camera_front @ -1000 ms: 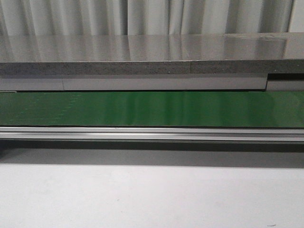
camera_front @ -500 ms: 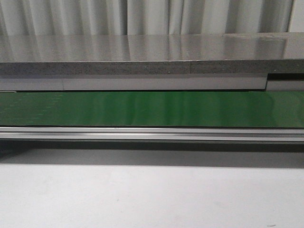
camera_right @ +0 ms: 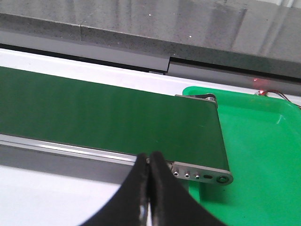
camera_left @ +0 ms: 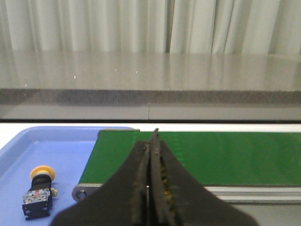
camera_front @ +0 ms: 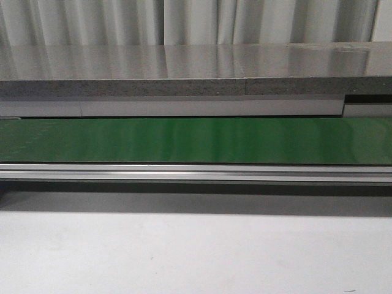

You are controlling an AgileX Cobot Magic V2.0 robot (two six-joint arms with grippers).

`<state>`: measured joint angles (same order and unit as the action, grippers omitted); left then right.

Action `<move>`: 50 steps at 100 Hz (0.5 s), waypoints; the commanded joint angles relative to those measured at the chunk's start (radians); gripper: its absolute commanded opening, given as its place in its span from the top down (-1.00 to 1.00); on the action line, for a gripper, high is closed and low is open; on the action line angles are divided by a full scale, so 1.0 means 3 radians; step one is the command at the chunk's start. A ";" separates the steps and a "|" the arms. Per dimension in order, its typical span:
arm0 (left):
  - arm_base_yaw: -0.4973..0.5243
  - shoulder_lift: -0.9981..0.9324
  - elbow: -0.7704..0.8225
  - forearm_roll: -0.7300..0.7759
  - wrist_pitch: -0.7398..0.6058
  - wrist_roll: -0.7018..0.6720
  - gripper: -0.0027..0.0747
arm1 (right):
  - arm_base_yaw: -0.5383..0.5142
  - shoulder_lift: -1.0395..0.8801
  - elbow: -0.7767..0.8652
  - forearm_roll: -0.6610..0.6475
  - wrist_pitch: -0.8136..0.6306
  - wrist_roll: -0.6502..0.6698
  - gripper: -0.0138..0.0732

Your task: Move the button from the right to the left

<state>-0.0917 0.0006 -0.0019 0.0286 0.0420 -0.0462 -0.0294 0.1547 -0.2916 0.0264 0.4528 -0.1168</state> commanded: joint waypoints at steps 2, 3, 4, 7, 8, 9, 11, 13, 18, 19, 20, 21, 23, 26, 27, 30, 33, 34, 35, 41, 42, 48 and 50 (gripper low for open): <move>-0.0019 -0.0122 0.0150 0.0004 -0.0205 -0.0041 0.98 | 0.0010 0.0033 -0.0083 -0.0026 -0.0257 -0.0010 0.82; -0.0019 -0.0112 0.0150 0.0004 -0.0188 -0.0041 0.98 | 0.0010 0.0033 -0.0083 -0.0026 -0.0250 -0.0010 0.82; -0.0019 -0.0111 0.0150 0.0004 -0.0179 -0.0041 0.98 | 0.0010 0.0033 -0.0083 -0.0026 -0.0250 -0.0010 0.82; -0.0019 -0.0120 0.0150 0.0004 -0.0178 -0.0041 0.98 | 0.0010 0.0033 -0.0083 -0.0026 -0.0253 -0.0010 0.82; -0.0019 -0.0121 0.0150 0.0004 -0.0171 -0.0041 0.98 | 0.0010 0.0037 -0.0083 -0.0026 -0.0253 -0.0010 0.82; -0.0019 -0.0121 0.0150 0.0004 -0.0160 -0.0041 0.98 | 0.0010 0.0040 -0.0083 -0.0026 -0.0253 -0.0010 0.82; -0.0012 -0.0121 0.0150 0.0004 -0.0163 -0.0041 0.98 | 0.0010 0.0040 -0.0083 -0.0026 -0.0250 -0.0010 0.82; -0.0012 -0.0121 0.0150 0.0004 -0.0163 -0.0041 0.98 | 0.0010 0.0040 -0.0083 -0.0026 -0.0250 -0.0010 0.82; -0.0012 -0.0121 0.0150 0.0004 -0.0163 -0.0041 0.98 | 0.0010 0.0040 -0.0083 -0.0026 -0.0250 -0.0010 0.82; -0.0012 -0.0121 0.0150 0.0004 -0.0163 -0.0041 0.98 | 0.0010 0.0040 -0.0083 -0.0026 -0.0250 -0.0010 0.82; -0.0012 -0.0121 0.0150 0.0004 -0.0163 -0.0041 0.98 | 0.0010 0.0040 -0.0083 -0.0026 -0.0250 -0.0010 0.82; -0.0012 -0.0121 0.0150 0.0004 -0.0163 -0.0041 0.98 | 0.0010 0.0040 -0.0083 -0.0026 -0.0250 -0.0010 0.82; -0.0012 -0.0121 0.0150 0.0004 -0.0163 -0.0041 0.98 | 0.0010 0.0040 -0.0083 -0.0026 -0.0250 -0.0010 0.82; -0.0012 -0.0121 0.0150 0.0004 -0.0163 -0.0041 0.98 | 0.0010 0.0040 -0.0083 -0.0026 -0.0250 -0.0010 0.82; -0.0012 -0.0121 0.0150 0.0004 -0.0163 -0.0041 0.98 | 0.0010 0.0040 -0.0083 -0.0026 -0.0250 -0.0010 0.82; -0.0012 -0.0121 0.0150 0.0004 -0.0163 -0.0041 0.98 | 0.0010 0.0040 -0.0083 -0.0026 -0.0250 -0.0010 0.82; -0.0012 -0.0121 0.0150 0.0004 -0.0163 -0.0041 0.98 | 0.0010 0.0040 -0.0083 -0.0026 -0.0250 -0.0010 0.82; -0.0012 -0.0121 0.0150 0.0004 -0.0163 -0.0041 0.98 | 0.0010 0.0040 -0.0083 -0.0026 -0.0250 -0.0010 0.82; -0.0012 -0.0121 0.0150 0.0004 -0.0163 -0.0041 0.98 | 0.0010 0.0040 -0.0083 -0.0026 -0.0250 -0.0010 0.82; -0.0012 -0.0121 0.0150 0.0004 -0.0163 -0.0041 0.98 | 0.0010 0.0040 -0.0083 -0.0026 -0.0250 -0.0010 0.82; -0.0012 -0.0121 0.0150 0.0004 -0.0163 -0.0041 0.98 | 0.0010 0.0040 -0.0083 -0.0026 -0.0250 -0.0010 0.82; -0.0012 -0.0121 0.0150 0.0004 -0.0163 -0.0041 0.98 | 0.0010 0.0040 -0.0083 -0.0026 -0.0250 -0.0010 0.82; -0.0012 -0.0121 0.0150 0.0004 -0.0163 -0.0041 0.98 | 0.0010 0.0040 -0.0083 -0.0026 -0.0250 -0.0010 0.82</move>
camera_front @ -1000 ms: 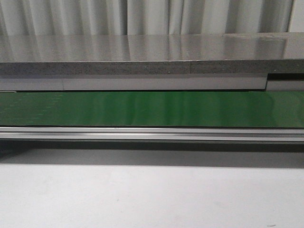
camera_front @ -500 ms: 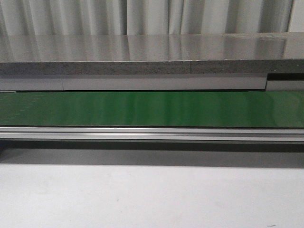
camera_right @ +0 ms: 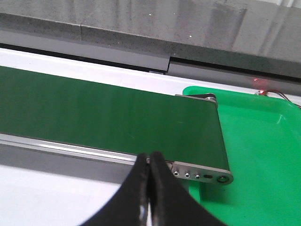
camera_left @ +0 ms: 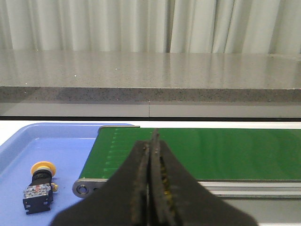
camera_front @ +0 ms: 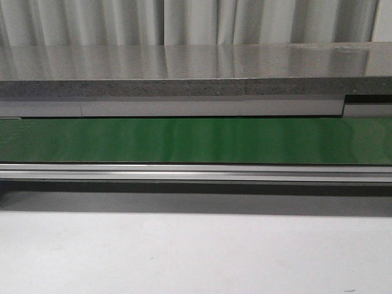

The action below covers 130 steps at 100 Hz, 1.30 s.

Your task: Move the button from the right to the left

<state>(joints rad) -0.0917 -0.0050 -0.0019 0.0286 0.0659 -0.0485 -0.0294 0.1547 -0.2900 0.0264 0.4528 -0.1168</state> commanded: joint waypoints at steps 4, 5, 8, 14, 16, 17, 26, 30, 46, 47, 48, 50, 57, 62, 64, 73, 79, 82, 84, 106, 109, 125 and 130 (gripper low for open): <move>-0.0012 -0.0103 0.0150 0.0004 -0.0242 -0.0034 0.98 | 0.0010 0.0040 -0.0088 -0.0026 -0.0250 -0.0010 0.82; -0.0012 -0.0103 0.0150 0.0004 -0.0242 -0.0034 0.98 | 0.0010 0.0040 -0.0088 -0.0026 -0.0250 -0.0010 0.82; -0.0012 -0.0103 0.0150 0.0004 -0.0242 -0.0034 0.98 | 0.0010 0.0040 -0.0088 -0.0026 -0.0250 -0.0010 0.82; -0.0012 -0.0103 0.0150 0.0004 -0.0242 -0.0034 0.98 | 0.0010 0.0040 -0.0088 -0.0026 -0.0250 -0.0010 0.82; -0.0012 -0.0103 0.0150 0.0004 -0.0242 -0.0034 0.98 | 0.0010 0.0040 -0.0088 -0.0026 -0.0250 -0.0010 0.82; -0.0012 -0.0103 0.0150 0.0004 -0.0242 -0.0034 0.98 | 0.0010 0.0040 -0.0088 -0.0026 -0.0250 -0.0010 0.82; -0.0012 -0.0103 0.0150 0.0004 -0.0242 -0.0034 0.98 | 0.0010 0.0040 -0.0088 -0.0026 -0.0250 -0.0010 0.82; -0.0012 -0.0103 0.0150 0.0004 -0.0242 -0.0034 0.98 | 0.0010 0.0040 -0.0088 -0.0026 -0.0250 -0.0010 0.82; -0.0012 -0.0103 0.0150 0.0004 -0.0242 -0.0034 0.98 | 0.0010 0.0040 -0.0088 -0.0026 -0.0250 -0.0010 0.82; -0.0012 -0.0103 0.0150 0.0004 -0.0242 -0.0034 0.98 | 0.0010 0.0040 -0.0088 -0.0026 -0.0250 -0.0010 0.82; -0.0012 -0.0103 0.0150 0.0004 -0.0242 -0.0034 0.98 | 0.0010 0.0040 -0.0088 -0.0026 -0.0250 -0.0010 0.82; -0.0012 -0.0103 0.0150 0.0004 -0.0242 -0.0034 0.98 | 0.0010 0.0040 -0.0088 -0.0026 -0.0250 -0.0010 0.82; -0.0012 -0.0103 0.0150 0.0004 -0.0242 -0.0034 0.98 | 0.0010 0.0040 -0.0088 -0.0026 -0.0254 -0.0010 0.82; -0.0012 -0.0103 0.0150 0.0004 -0.0242 -0.0034 0.98 | 0.0010 0.0035 -0.0076 -0.0026 -0.0282 -0.0010 0.82; -0.0012 -0.0103 0.0150 0.0004 -0.0242 -0.0034 0.98 | 0.0010 0.0032 -0.0071 -0.0026 -0.0292 -0.0010 0.82; -0.0012 -0.0103 0.0150 0.0004 -0.0242 -0.0034 0.98 | 0.0000 0.0024 0.0010 -0.0026 -0.0581 -0.0010 0.82; -0.0012 -0.0103 0.0150 0.0004 -0.0242 -0.0034 0.98 | 0.0000 0.0024 0.0131 -0.0026 -0.0961 -0.0004 0.82; -0.0012 -0.0103 0.0150 0.0004 -0.0242 -0.0034 0.98 | 0.0000 0.0024 0.0192 -0.0033 -0.1135 0.0020 0.82; -0.0012 -0.0103 0.0150 0.0004 -0.0242 -0.0034 0.98 | 0.0000 0.0024 0.0241 -0.0052 -0.1261 0.0047 0.82; -0.0012 -0.0103 0.0150 0.0004 -0.0242 -0.0034 0.98 | 0.0000 -0.0220 0.0685 -0.0565 -0.1834 0.0698 0.82; -0.0012 -0.0103 0.0150 0.0004 -0.0242 -0.0034 0.98 | 0.0000 -0.0283 0.0735 -0.0565 -0.1829 0.0725 0.82; -0.0012 -0.0103 0.0150 0.0004 -0.0242 -0.0034 0.98 | 0.0000 -0.0617 0.0974 -0.0540 -0.1816 0.0728 0.82; -0.0012 -0.0103 0.0150 0.0004 -0.0242 -0.0034 0.98 | 0.0000 -0.0616 0.1015 -0.0522 -0.1778 0.0728 0.82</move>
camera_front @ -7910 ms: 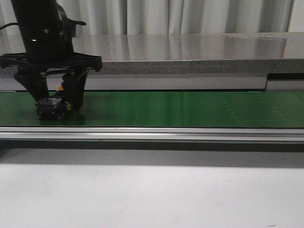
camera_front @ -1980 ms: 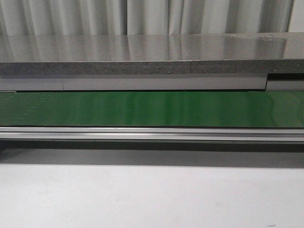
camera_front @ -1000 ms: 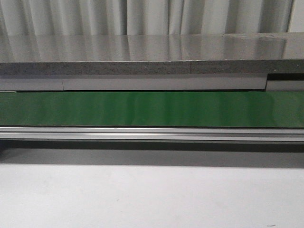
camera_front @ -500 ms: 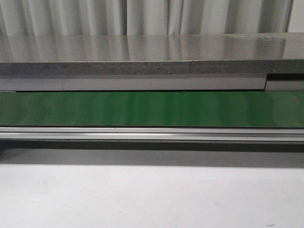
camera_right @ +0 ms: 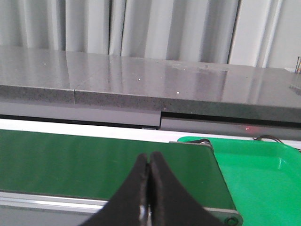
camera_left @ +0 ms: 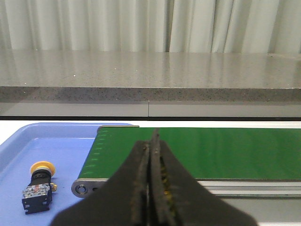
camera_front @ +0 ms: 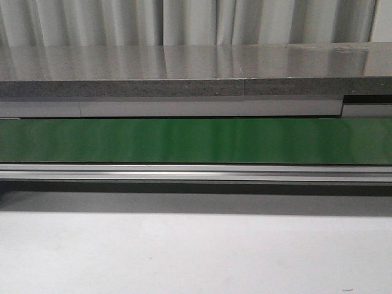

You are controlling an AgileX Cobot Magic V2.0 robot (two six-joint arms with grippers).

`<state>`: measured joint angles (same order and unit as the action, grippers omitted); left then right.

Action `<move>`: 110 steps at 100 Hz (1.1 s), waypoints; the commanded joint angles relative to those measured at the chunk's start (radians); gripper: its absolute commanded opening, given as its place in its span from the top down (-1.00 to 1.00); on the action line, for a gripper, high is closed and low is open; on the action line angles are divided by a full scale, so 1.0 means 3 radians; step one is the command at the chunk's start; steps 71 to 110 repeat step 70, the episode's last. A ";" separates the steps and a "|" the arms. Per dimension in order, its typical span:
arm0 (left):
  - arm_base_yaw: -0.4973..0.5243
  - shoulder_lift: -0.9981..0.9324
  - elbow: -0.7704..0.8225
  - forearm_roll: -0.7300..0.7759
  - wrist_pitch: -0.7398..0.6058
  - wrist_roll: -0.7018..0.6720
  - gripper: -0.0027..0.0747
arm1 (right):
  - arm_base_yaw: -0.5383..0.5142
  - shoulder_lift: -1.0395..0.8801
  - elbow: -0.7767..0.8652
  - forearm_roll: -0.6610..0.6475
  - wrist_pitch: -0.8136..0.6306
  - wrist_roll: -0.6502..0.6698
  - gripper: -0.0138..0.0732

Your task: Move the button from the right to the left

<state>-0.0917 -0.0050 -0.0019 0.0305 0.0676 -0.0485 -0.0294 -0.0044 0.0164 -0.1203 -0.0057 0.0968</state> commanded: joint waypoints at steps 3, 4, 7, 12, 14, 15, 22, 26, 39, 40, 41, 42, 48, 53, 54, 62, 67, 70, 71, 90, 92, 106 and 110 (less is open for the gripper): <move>-0.0012 -0.0103 0.0150 -0.0003 -0.0248 -0.0034 0.98 | 0.0000 -0.0077 -0.0010 -0.0033 -0.0176 0.0016 0.82; -0.0012 -0.0103 0.0150 -0.0003 -0.0248 -0.0034 0.98 | 0.0000 -0.0077 -0.0010 -0.0033 -0.0167 0.0016 0.82; -0.0012 -0.0103 0.0150 -0.0003 -0.0248 -0.0034 0.98 | 0.0000 -0.0083 -0.0010 -0.0029 -0.0146 0.0016 0.82; -0.0012 -0.0103 0.0150 -0.0003 -0.0248 -0.0034 0.98 | 0.0000 -0.0083 -0.0010 -0.0029 -0.0159 0.0016 0.82; -0.0012 -0.0103 0.0150 -0.0003 -0.0248 -0.0034 0.98 | 0.0000 -0.0083 -0.0010 -0.0029 -0.0159 0.0016 0.82; -0.0012 -0.0103 0.0150 -0.0003 -0.0248 -0.0034 0.98 | 0.0000 -0.0083 -0.0010 -0.0029 -0.0159 0.0016 0.82; -0.0012 -0.0103 0.0150 -0.0003 -0.0248 -0.0034 0.98 | 0.0000 -0.0083 -0.0010 -0.0029 -0.0153 0.0016 0.82; -0.0012 -0.0103 0.0150 -0.0003 -0.0248 -0.0034 0.98 | 0.0000 -0.0083 -0.0010 -0.0029 -0.0153 0.0016 0.82; -0.0012 -0.0103 0.0150 -0.0003 -0.0248 -0.0034 0.98 | 0.0000 -0.0083 -0.0013 -0.0029 -0.0153 0.0016 0.82; -0.0012 -0.0103 0.0150 -0.0003 -0.0248 -0.0034 0.98 | 0.0000 -0.0083 -0.0013 -0.0029 -0.0153 0.0016 0.82; -0.0012 -0.0103 0.0150 -0.0003 -0.0248 -0.0034 0.98 | 0.0000 -0.0083 -0.0013 -0.0029 -0.0153 0.0016 0.82; -0.0012 -0.0103 0.0150 -0.0003 -0.0248 -0.0034 0.98 | 0.0000 -0.0083 -0.0013 -0.0029 -0.0153 0.0016 0.82; -0.0012 -0.0103 0.0150 -0.0003 -0.0248 -0.0034 0.98 | 0.0000 -0.0083 -0.0013 -0.0029 -0.0153 0.0016 0.82; -0.0012 -0.0103 0.0150 -0.0003 -0.0248 -0.0034 0.98 | 0.0000 -0.0083 -0.0013 -0.0029 -0.0153 0.0016 0.82; -0.0012 -0.0103 0.0150 -0.0003 -0.0248 -0.0034 0.98 | 0.0000 -0.0083 -0.0013 -0.0029 -0.0153 0.0016 0.82; -0.0012 -0.0103 0.0150 -0.0003 -0.0248 -0.0034 0.98 | 0.0000 -0.0083 -0.0013 -0.0029 -0.0153 0.0016 0.82; -0.0012 -0.0103 0.0150 -0.0003 -0.0248 -0.0034 0.98 | 0.0000 -0.0083 -0.0013 -0.0029 -0.0153 0.0016 0.82; -0.0012 -0.0103 0.0150 -0.0003 -0.0248 -0.0034 0.98 | 0.0000 -0.0083 -0.0013 -0.0029 -0.0153 0.0016 0.82; -0.0012 -0.0103 0.0150 -0.0003 -0.0248 -0.0034 0.98 | 0.0000 -0.0083 -0.0013 -0.0029 -0.0153 0.0016 0.82; -0.0012 -0.0103 0.0150 -0.0003 -0.0248 -0.0034 0.98 | 0.0000 -0.0083 -0.0013 -0.0029 -0.0153 0.0016 0.82; -0.0012 -0.0103 0.0150 -0.0003 -0.0248 -0.0034 0.98 | 0.0000 -0.0083 -0.0013 -0.0029 -0.0153 0.0016 0.82; -0.0012 -0.0103 0.0150 -0.0003 -0.0248 -0.0034 0.98 | 0.0000 -0.0083 -0.0013 -0.0029 -0.0153 0.0016 0.82; -0.0012 -0.0103 0.0150 -0.0003 -0.0248 -0.0034 0.98 | 0.0000 -0.0083 -0.0013 -0.0029 -0.0153 0.0016 0.82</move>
